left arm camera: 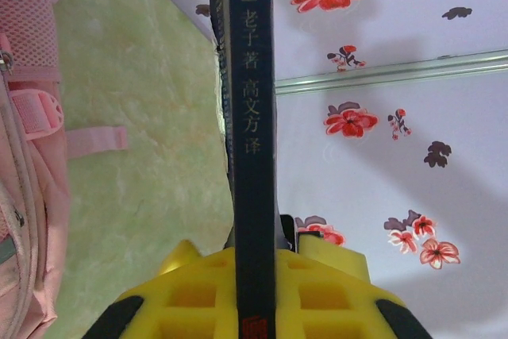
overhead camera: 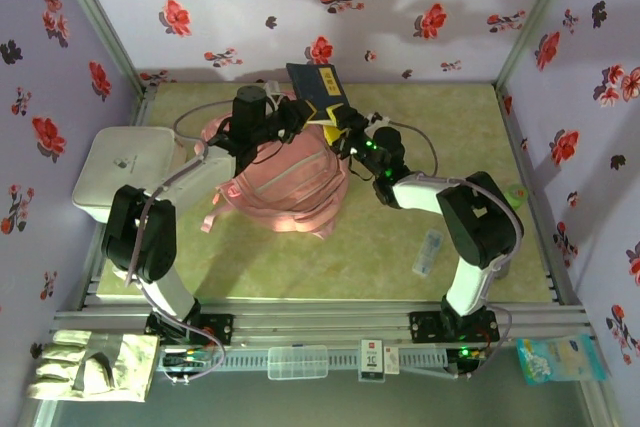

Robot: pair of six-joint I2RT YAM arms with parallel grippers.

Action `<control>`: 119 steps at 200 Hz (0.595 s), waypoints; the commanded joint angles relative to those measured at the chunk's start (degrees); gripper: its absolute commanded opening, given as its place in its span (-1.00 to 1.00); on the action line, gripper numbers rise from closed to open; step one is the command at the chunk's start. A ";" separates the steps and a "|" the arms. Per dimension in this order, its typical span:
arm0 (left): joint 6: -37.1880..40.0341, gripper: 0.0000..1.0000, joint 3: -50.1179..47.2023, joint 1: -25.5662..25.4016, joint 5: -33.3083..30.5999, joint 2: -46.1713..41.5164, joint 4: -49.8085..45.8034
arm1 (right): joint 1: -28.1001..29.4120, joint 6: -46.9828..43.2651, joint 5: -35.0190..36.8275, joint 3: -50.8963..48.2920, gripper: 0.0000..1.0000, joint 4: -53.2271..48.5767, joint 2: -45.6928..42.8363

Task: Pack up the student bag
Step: Pass the book.

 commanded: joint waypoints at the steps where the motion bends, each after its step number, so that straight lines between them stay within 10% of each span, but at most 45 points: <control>1: -0.42 -1.00 -0.67 0.01 -0.58 -2.76 4.31 | 0.31 -0.97 4.19 1.82 -0.07 4.59 1.06; 52: 7.62 -0.37 0.19 0.00 -0.99 -3.91 -4.84 | 0.26 -9.43 5.73 1.05 -0.80 -4.66 -3.75; 119: 35.71 0.60 2.53 0.01 -5.83 -5.32 -29.10 | -0.78 -30.02 10.29 -1.88 -0.96 -26.54 -18.09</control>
